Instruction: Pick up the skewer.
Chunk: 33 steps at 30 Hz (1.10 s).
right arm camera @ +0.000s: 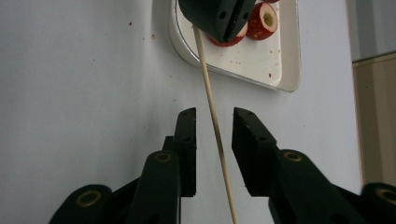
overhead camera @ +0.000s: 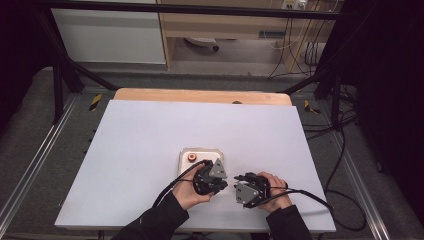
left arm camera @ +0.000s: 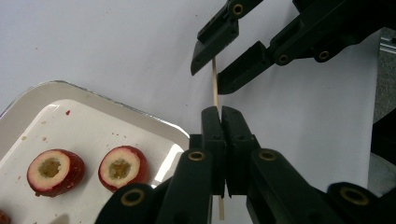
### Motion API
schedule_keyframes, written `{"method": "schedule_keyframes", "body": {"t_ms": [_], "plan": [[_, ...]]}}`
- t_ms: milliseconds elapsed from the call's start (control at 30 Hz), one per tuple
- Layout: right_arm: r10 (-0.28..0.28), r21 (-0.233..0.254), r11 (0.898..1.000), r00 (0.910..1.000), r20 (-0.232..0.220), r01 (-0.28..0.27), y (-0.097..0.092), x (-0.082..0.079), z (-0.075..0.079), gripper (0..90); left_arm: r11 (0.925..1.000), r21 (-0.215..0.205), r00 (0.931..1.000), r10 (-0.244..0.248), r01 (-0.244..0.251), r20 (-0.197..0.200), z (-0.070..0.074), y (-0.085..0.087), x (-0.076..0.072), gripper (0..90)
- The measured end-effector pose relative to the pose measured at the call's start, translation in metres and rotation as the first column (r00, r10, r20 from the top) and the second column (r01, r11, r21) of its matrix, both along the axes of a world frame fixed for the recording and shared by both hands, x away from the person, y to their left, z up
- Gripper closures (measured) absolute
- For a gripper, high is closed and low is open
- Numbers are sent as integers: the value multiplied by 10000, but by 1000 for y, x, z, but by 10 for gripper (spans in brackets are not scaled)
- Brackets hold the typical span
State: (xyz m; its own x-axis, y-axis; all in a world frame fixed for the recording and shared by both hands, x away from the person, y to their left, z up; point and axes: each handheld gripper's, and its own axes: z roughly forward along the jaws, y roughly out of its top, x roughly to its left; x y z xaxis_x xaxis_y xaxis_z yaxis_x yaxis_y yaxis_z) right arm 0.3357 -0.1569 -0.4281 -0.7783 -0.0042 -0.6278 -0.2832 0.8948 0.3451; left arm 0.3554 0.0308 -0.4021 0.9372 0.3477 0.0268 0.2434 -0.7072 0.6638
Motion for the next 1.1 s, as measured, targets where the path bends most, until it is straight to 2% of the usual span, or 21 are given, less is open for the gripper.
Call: {"method": "schedule_keyframes", "body": {"t_ms": [233, 433, 600, 633, 733, 767, 800, 833, 867, 933, 1000, 1033, 1100], "plan": [[252, -498, 9985, 9996, 103, -247, 0, 0, -3, 809, 9998, 126, 9999, -158, 159, -16, -1, -1, -1, 886], [546, -696, 9962, 9981, 281, -526, 0, 0, -3, 873, 9996, 150, 9997, -238, 238, -6, -1, -1, -1, 886], [784, -1021, 9921, 9957, 490, -731, 1, -2, -4, 890, 9998, 89, 9999, -149, 149, -24, -1, 0, 0, 884], [861, -1051, 9913, 9941, 653, -790, 1, -3, -4, 891, 9999, 73, 9999, -143, 144, -57, -1, 0, 1, 882], [1031, -1274, 9875, 9914, 812, -923, 1, -3, -2, 891, 9997, 188, 9998, -146, 148, -98, 0, 1, 2, 842], [1090, -1420, 9852, 9899, 904, -956, 1, -3, -2, 891, 9993, 350, 9995, -107, 117, -287, 2, 1, 4, 835], [1090, -1420, 9852, 9899, 904, -956, 1, -3, -2, 891, 9993, 350, 9995, -107, 117, -287, 2, 1, 4, 831], [1232, -1573, 9819, 9867, 1063, -1057, 3, -3, 0, 891, 9973, 726, 9988, -66, 102, -490, 4, 1, 5, 821], [1232, -1573, 9819, 9867, 1063, -1057, 3, -3, 0, 891, 9973, 726, 9988, -66, 102, -490, 4, 1, 5, 814], [1326, -1940, 9752, 9831, 1259, -1066, 7, -3, 1, 892, 9922, 1247, 9981, 25, 53, -622, 4, 0, 7, 810], [1423, -2016, 9728, 9813, 1298, -1144, 8, -3, 1, 891, 9891, 1469, 9967, 149, -30, -798, 3, -2, 9, 814], [1518, -2163, 9690, 9787, 1379, -1198, 11, -2, 1, 891, 9851, 1720, 9945, 180, -1, -1027, 1, -3, 11, 826], [1725, -2311, 9635, 9736, 1493, -1352, 13, -2, 1, 891, 9836, 1806, 9937, 180, 24, -1111, 0, -4, 11, 836]]}}
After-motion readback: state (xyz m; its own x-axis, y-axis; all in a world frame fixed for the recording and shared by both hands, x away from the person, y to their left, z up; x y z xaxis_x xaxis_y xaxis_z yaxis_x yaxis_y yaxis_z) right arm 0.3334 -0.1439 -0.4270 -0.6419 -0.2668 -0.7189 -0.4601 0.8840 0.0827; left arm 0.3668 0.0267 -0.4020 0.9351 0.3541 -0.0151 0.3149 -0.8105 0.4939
